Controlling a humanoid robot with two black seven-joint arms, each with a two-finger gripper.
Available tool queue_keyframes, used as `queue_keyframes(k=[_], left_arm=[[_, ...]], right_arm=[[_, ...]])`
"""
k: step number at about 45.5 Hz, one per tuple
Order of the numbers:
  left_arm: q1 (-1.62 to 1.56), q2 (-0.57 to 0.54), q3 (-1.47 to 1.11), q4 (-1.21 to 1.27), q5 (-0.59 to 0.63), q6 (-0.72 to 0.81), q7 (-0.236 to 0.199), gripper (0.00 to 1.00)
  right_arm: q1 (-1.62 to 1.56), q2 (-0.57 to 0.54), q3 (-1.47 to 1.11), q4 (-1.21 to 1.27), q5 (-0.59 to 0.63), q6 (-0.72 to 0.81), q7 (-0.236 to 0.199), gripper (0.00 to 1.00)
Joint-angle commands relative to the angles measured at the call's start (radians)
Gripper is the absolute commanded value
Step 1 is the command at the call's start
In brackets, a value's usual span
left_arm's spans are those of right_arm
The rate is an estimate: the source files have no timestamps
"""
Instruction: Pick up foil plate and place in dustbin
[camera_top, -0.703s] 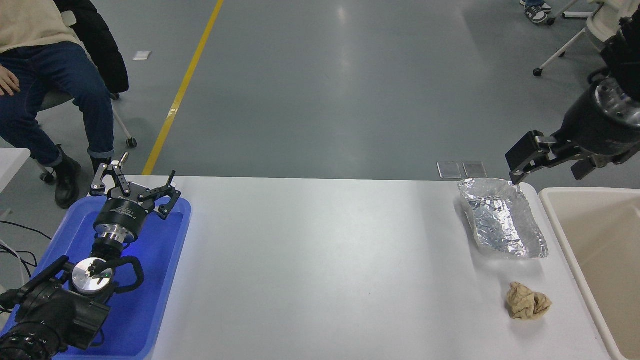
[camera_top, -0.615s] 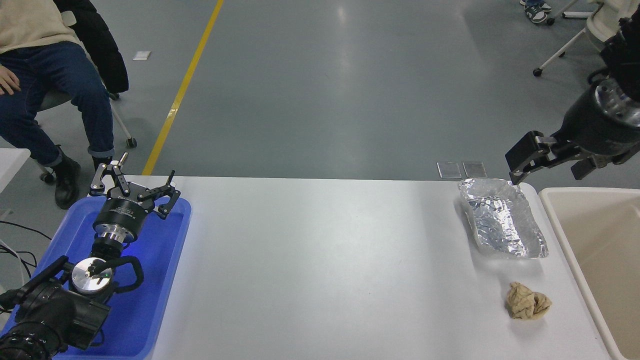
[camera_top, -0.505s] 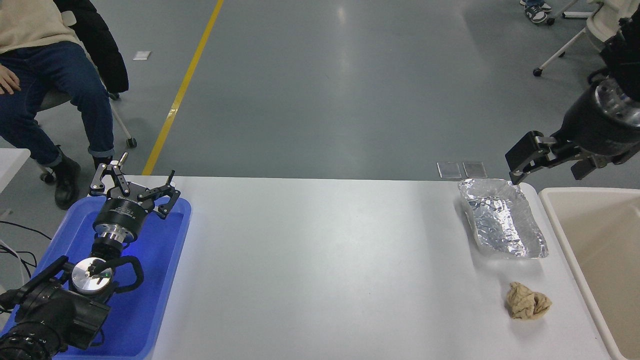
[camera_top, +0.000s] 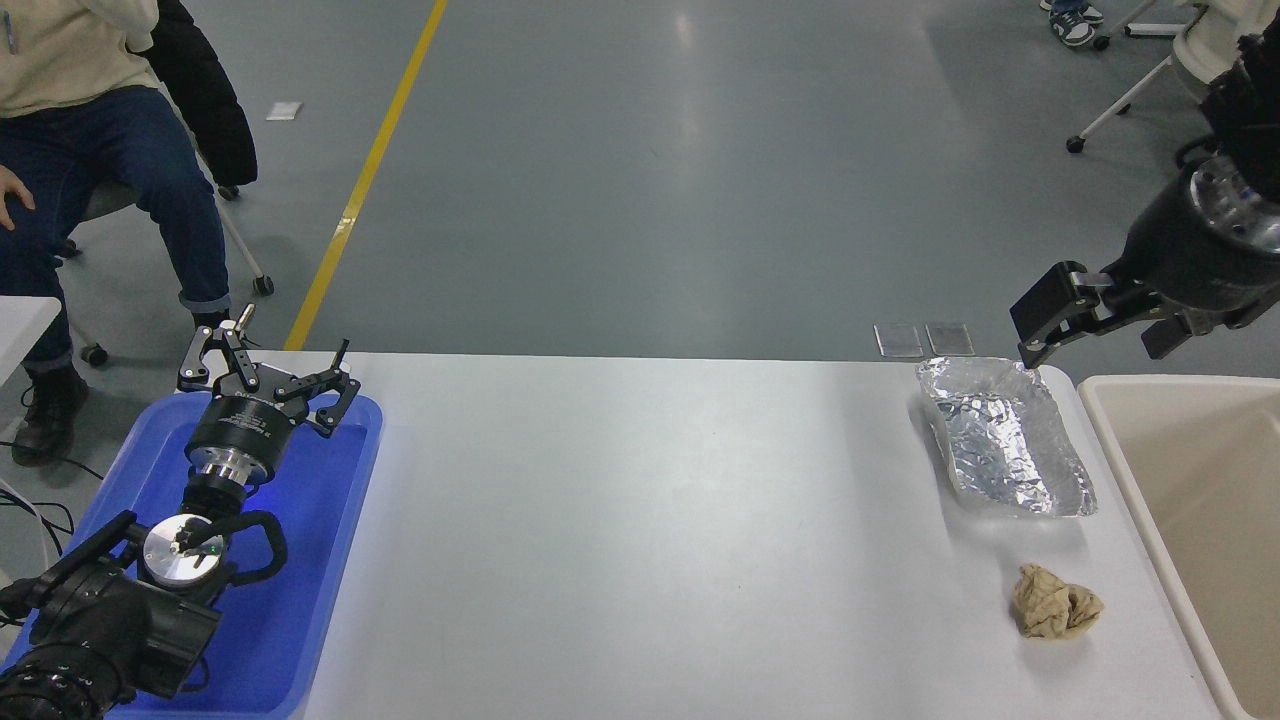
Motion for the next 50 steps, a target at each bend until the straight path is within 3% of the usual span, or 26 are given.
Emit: queue_keyframes(k=[1, 50], left_arm=[[0.001, 0.0, -0.001, 0.0, 0.001, 0.0, 0.0, 1.0], [0.0, 0.0, -0.001, 0.0, -0.001, 0.0, 0.0, 1.0]], right_arm=[[-0.002, 0.0, -0.001, 0.0, 0.0, 0.0, 0.0, 1.0], [-0.14, -0.049, -0.065, -0.073, 0.072, 0.0, 0.0, 1.0]])
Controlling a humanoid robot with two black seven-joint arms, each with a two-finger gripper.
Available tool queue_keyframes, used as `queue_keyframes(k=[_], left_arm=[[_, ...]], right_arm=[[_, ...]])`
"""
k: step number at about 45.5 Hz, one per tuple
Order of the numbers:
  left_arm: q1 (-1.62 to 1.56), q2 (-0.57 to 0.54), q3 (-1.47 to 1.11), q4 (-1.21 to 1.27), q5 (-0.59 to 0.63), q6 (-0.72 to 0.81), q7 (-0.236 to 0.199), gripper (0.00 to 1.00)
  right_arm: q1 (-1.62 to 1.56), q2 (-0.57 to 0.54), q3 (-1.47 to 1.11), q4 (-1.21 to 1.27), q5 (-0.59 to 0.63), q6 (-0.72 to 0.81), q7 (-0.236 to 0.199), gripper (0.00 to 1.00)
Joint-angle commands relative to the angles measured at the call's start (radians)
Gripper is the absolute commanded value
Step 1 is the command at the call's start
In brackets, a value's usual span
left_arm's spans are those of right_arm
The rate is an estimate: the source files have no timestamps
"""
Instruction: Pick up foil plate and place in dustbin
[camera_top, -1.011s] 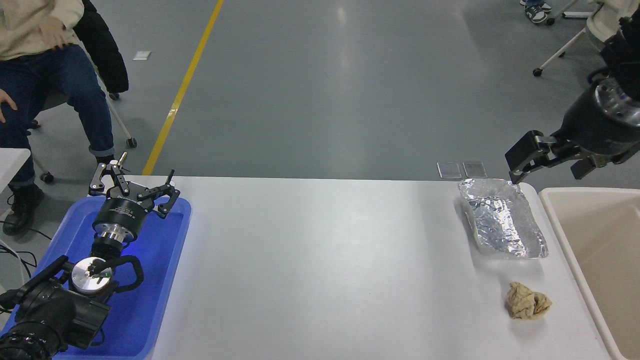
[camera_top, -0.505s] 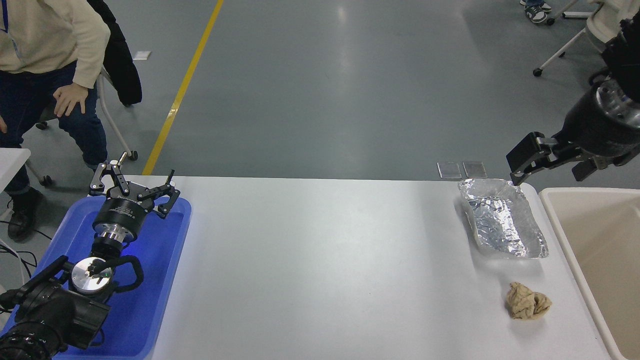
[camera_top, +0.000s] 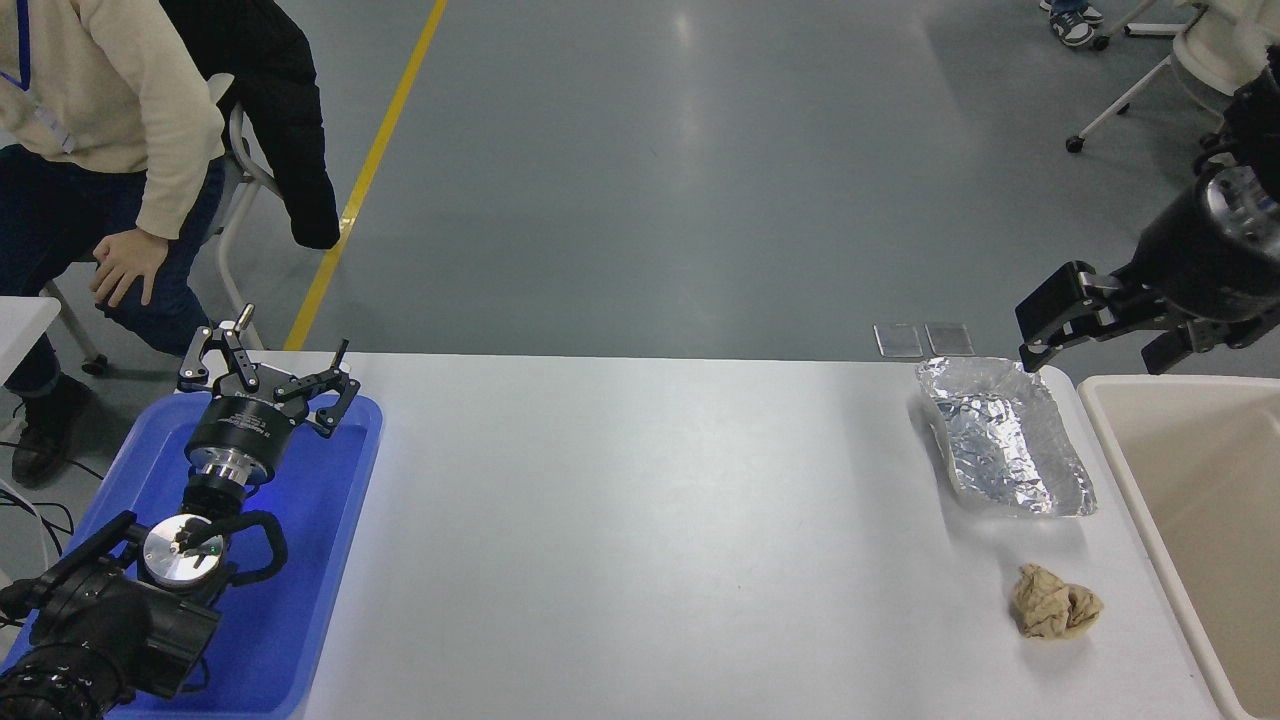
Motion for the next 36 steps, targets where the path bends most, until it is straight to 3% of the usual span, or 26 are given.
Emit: queue_keyframes(k=[1, 14, 36], left_arm=[[0.0, 0.0, 0.0, 0.0, 0.0, 0.0, 0.0, 1.0], [-0.001, 0.0, 0.0, 0.0, 0.0, 0.0, 0.0, 1.0], [-0.001, 0.0, 0.0, 0.0, -0.002, 0.002, -0.001, 1.0]], right_arm=[[-0.112, -0.002, -0.014, -0.072, 0.004, 0.0, 0.0, 1.0], [-0.325, 0.008, -0.012, -0.11, 0.004, -0.474, -0.002, 1.0], [-0.887, 0.078, 0.204, -0.621, -0.011, -0.512, -0.006, 1.0]])
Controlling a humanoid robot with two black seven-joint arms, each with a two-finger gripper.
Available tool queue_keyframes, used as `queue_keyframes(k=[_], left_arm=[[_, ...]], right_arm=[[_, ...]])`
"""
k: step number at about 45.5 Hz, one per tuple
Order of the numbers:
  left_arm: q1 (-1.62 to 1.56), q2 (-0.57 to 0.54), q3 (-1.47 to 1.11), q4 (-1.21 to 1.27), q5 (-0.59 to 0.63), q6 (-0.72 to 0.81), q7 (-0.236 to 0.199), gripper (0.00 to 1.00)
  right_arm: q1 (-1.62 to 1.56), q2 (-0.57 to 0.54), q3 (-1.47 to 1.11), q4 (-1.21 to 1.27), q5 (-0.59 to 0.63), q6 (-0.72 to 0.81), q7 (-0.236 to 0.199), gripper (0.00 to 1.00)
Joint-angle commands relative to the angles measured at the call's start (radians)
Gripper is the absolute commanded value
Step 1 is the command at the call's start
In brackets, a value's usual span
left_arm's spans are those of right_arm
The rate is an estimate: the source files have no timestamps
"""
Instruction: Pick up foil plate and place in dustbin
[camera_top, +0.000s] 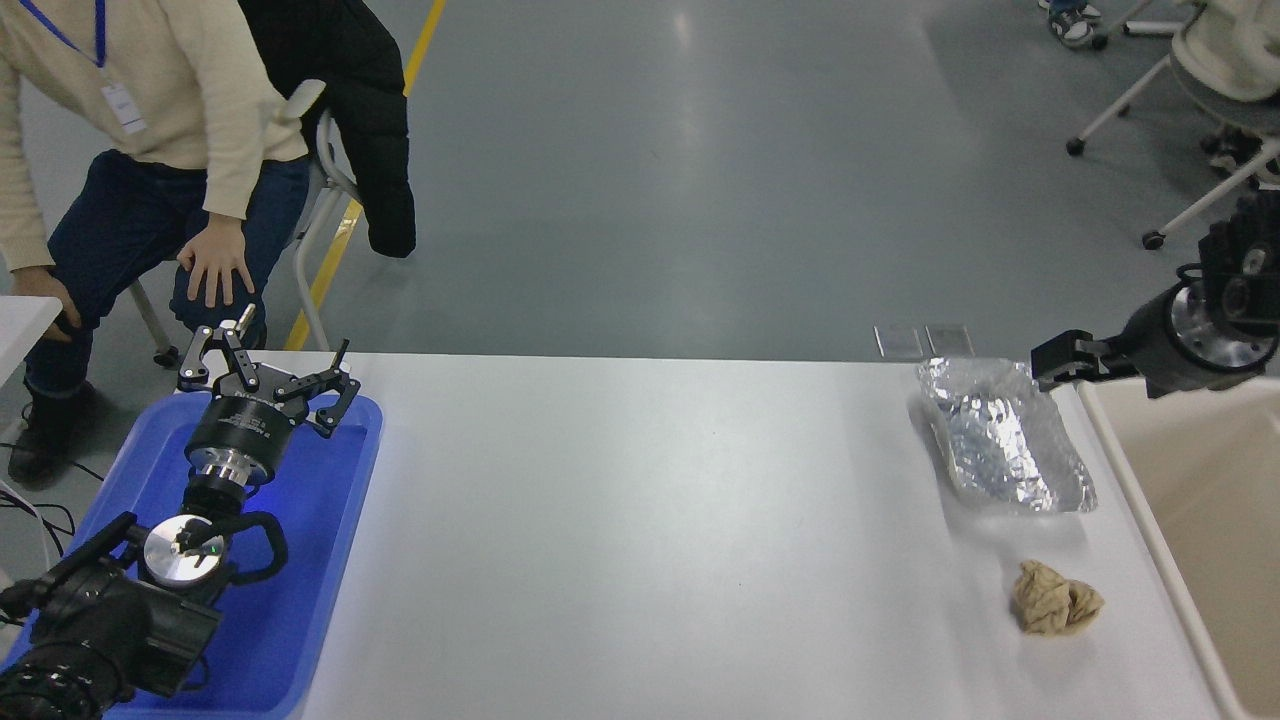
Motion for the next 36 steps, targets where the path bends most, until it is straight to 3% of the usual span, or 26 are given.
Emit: queue_keyframes(k=[1, 16, 22, 28, 36], left_arm=[[-0.001, 0.0, 0.0, 0.0, -0.001, 0.002, -0.001, 1.0], [-0.001, 0.0, 0.0, 0.0, -0.001, 0.002, 0.0, 1.0], [-0.001, 0.0, 0.0, 0.0, -0.001, 0.002, 0.0, 1.0], [-0.001, 0.0, 0.0, 0.0, -0.001, 0.002, 0.0, 1.0], [-0.001, 0.0, 0.0, 0.0, -0.001, 0.002, -0.001, 1.0]], right_arm=[[-0.276, 0.041, 0.108, -0.274, -0.013, -0.043, -0.001, 1.0], [-0.55, 0.07, 0.197, -0.465, -0.089, -0.368, 0.001, 1.0], [-0.626, 0.099, 0.2, -0.537, -0.16, -0.399, 0.002, 0.99], [-0.673, 0.102, 0.2, -0.567, -0.166, -0.408, 0.004, 0.9], [-0.73, 0.116, 0.206, -0.604, -0.166, -0.428, 0.005, 0.9]])
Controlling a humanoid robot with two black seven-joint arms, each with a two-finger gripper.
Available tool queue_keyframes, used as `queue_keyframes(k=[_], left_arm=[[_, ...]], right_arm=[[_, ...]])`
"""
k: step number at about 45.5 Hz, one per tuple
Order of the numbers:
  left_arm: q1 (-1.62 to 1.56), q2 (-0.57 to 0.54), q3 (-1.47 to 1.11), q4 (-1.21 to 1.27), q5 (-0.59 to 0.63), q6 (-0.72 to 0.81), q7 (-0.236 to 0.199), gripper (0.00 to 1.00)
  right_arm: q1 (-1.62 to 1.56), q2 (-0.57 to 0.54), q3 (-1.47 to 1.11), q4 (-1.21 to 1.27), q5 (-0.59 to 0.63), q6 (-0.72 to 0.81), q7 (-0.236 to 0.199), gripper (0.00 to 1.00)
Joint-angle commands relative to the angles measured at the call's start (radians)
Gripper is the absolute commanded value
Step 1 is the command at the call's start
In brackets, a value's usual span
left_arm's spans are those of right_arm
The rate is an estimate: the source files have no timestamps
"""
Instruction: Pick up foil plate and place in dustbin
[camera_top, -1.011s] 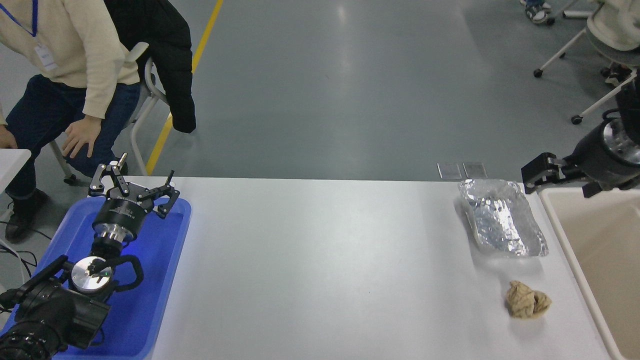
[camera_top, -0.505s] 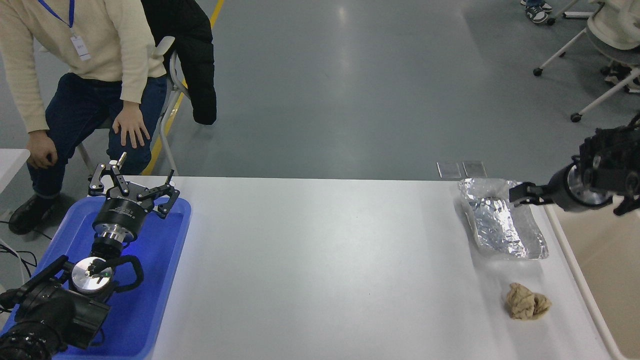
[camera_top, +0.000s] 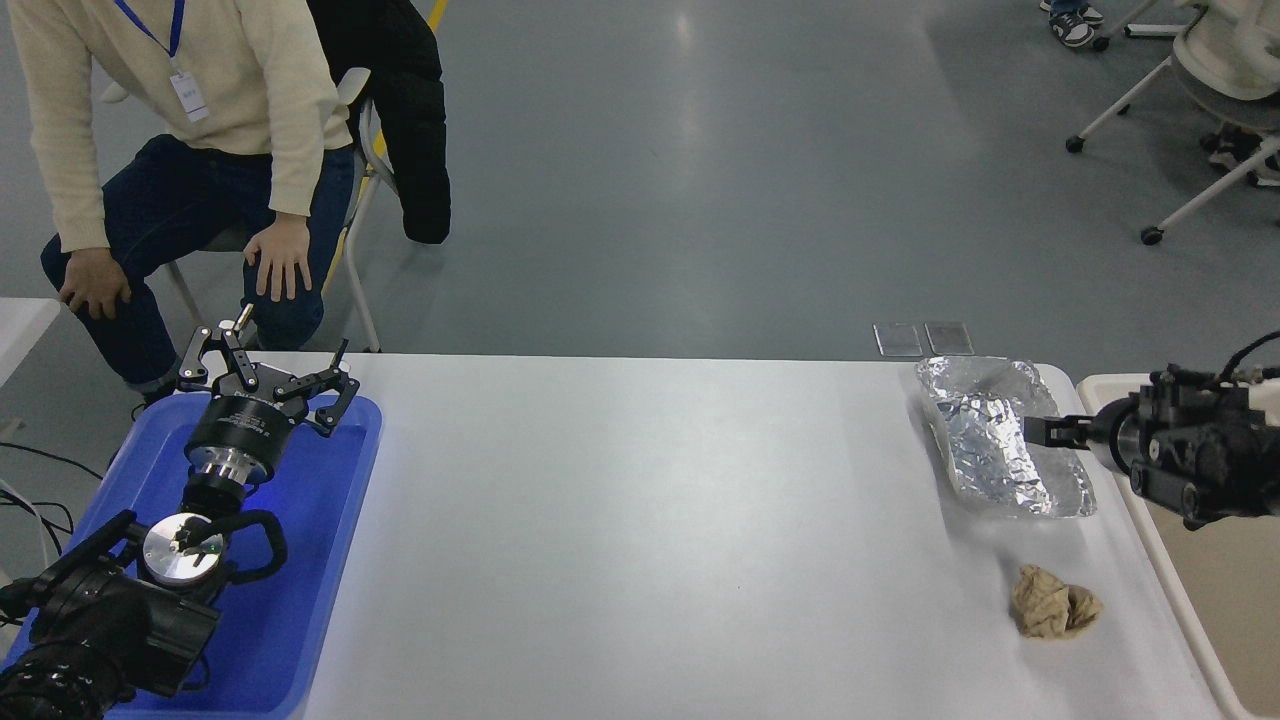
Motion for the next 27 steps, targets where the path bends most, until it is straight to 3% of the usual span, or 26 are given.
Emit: queue_keyframes(k=[1, 20, 27], left_arm=[[0.0, 0.0, 0.0, 0.0, 0.0, 0.0, -0.001, 1.0], [0.0, 0.0, 0.0, 0.0, 0.0, 0.0, 0.001, 1.0], [0.0, 0.0, 0.0, 0.0, 0.0, 0.0, -0.001, 1.0]], right_arm=[[-0.102, 0.023, 0.012, -0.068, -0.022, -0.045, 0.002, 0.9], [-0.14, 0.046, 0.055, -0.1, -0.016, -0.085, 0.001, 0.78], [-0.151, 0.047, 0.088, -0.095, -0.008, -0.083, -0.001, 0.49]])
